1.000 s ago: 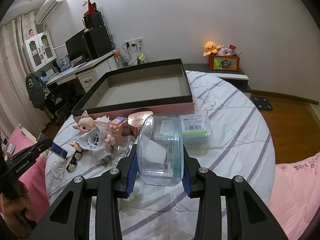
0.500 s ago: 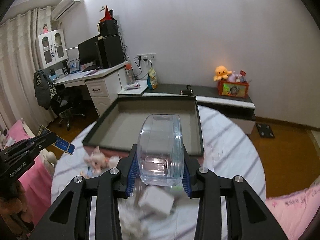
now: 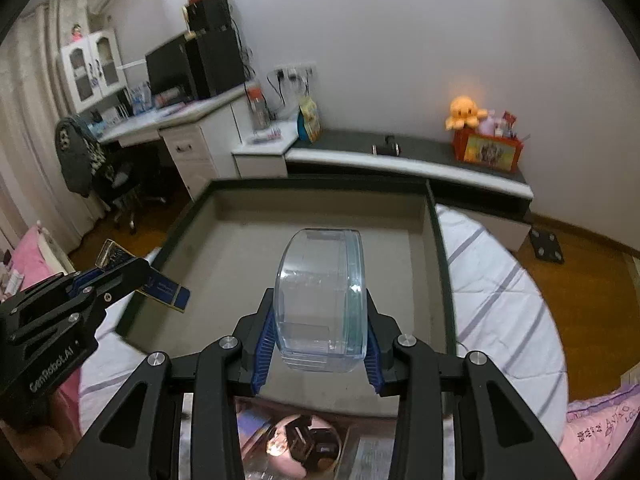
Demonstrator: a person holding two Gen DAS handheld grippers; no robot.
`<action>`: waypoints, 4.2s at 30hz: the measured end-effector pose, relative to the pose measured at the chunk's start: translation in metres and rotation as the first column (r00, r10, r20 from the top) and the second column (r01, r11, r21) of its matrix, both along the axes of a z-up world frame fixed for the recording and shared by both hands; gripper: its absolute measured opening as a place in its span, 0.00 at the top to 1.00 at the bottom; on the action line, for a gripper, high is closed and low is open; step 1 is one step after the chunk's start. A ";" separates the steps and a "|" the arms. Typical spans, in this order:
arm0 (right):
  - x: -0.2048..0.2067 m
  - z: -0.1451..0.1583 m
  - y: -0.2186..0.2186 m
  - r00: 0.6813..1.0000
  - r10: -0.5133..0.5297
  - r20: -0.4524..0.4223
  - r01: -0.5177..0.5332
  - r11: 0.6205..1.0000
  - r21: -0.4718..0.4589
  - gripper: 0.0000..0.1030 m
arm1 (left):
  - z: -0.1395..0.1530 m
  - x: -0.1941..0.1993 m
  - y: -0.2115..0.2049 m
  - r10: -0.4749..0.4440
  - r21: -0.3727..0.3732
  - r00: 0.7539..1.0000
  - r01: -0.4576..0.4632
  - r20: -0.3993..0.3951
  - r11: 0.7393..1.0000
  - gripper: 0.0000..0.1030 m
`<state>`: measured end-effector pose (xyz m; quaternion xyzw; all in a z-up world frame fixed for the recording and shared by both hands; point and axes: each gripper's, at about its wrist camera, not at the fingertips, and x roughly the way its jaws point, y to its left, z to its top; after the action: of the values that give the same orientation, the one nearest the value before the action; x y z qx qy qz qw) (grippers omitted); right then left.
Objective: Organize rigid objects
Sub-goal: 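Carry both into the pink box tray and open both tools, then withdraw both tools and reach toward the white robot toy and charger, then grasp the white robot toy with the left tool while the right tool grasps the white charger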
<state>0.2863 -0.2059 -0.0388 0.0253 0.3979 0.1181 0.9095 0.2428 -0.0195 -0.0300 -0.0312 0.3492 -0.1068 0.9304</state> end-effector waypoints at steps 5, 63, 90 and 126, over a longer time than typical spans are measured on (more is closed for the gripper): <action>0.017 -0.024 -0.001 0.998 -0.004 -0.067 0.004 1.000 0.000 0.62 | -0.027 0.028 -0.009 0.007 0.017 0.997 -0.006 -0.080 1.000 0.85; -0.251 0.042 -0.029 0.948 -0.144 0.283 0.107 0.984 0.141 0.16 | 0.024 -0.233 0.037 0.225 0.050 0.957 -0.238 0.185 0.970 0.00; -0.242 0.026 -0.045 0.955 -0.187 0.229 0.164 0.980 0.117 0.16 | 0.017 -0.237 0.027 0.206 0.042 0.966 -0.214 0.157 0.976 0.00; -0.184 -0.052 -0.064 0.984 -0.179 0.011 0.175 0.974 0.142 0.16 | -0.082 -0.169 -0.056 -0.132 -0.066 0.989 0.127 -0.068 0.990 0.56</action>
<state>0.1026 -0.2697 -0.0911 0.1232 0.3741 0.0646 0.9169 0.0736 -0.0756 -0.1116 -0.0411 0.3804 -0.1765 0.9069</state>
